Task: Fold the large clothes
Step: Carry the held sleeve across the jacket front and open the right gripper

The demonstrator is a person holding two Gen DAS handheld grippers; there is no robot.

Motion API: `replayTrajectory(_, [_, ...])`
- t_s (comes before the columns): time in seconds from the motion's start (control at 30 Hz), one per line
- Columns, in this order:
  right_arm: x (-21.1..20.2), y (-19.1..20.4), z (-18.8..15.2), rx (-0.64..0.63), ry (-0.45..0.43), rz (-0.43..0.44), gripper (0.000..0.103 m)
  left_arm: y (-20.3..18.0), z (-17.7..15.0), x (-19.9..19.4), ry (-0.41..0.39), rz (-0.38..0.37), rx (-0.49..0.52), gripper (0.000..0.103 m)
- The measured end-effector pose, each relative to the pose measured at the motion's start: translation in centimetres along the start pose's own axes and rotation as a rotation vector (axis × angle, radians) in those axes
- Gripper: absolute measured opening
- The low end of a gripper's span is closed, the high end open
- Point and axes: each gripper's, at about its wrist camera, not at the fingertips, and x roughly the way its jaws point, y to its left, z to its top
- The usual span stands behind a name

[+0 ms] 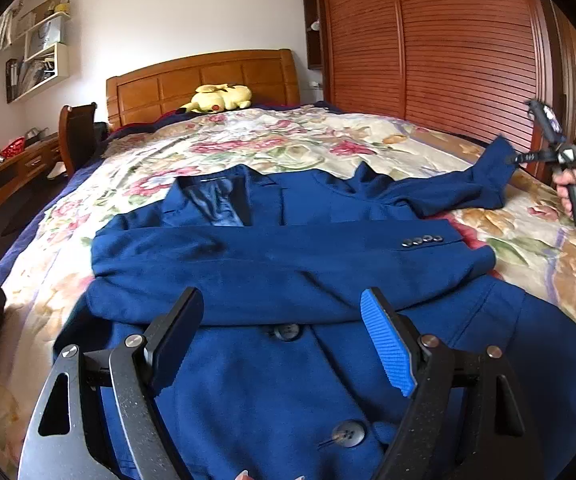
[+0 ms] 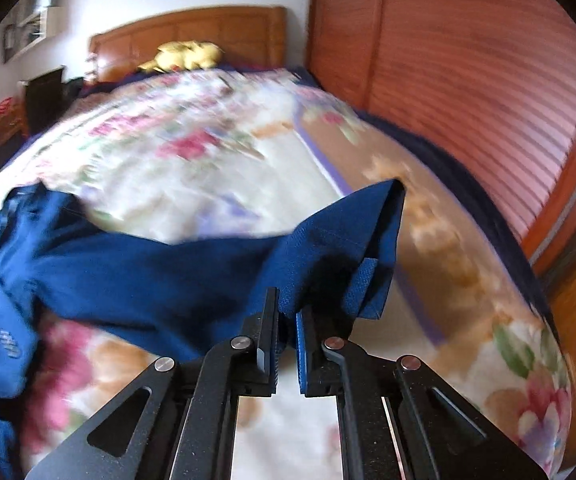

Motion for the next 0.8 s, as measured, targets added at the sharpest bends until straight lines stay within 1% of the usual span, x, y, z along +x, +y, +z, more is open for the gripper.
replayTrajectory(0.23, [-5.2, 9.0, 1.4, -0.141, -0.107, 0.147, 0.006, 1.6, -0.1, -1.3, -0.033, 0.009, -0.015, 0.082])
replayTrajectory(0.33, [-7.2, 13.1, 1.2, -0.193, -0.136, 0.218, 0.006, 2.3, -0.3, -1.6, -0.033, 0.006, -0.026, 0.082])
replayTrajectory(0.43, [-8.6, 16.4, 0.6, -0.23, -0.155, 0.273, 0.006, 2.8, -0.2, -2.2, -0.045, 0.002, -0.025, 0.082])
replayTrajectory(0.63, [-9.9, 21.5, -0.2, -0.275, -0.167, 0.381, 0.006, 4.2, -0.2, -3.6, -0.07, 0.012, -0.027, 0.082])
replayTrajectory(0.77, [-10.0, 23.8, -0.1, -0.291, -0.165, 0.449, 0.006, 5.6, -0.6, -4.4, -0.076, 0.028, -0.044, 0.082])
replayTrajectory(0.8, [-10.1, 23.5, 0.0, -0.291, -0.164, 0.469, 0.006, 5.9, -0.6, -4.5, -0.076, 0.032, -0.046, 0.082])
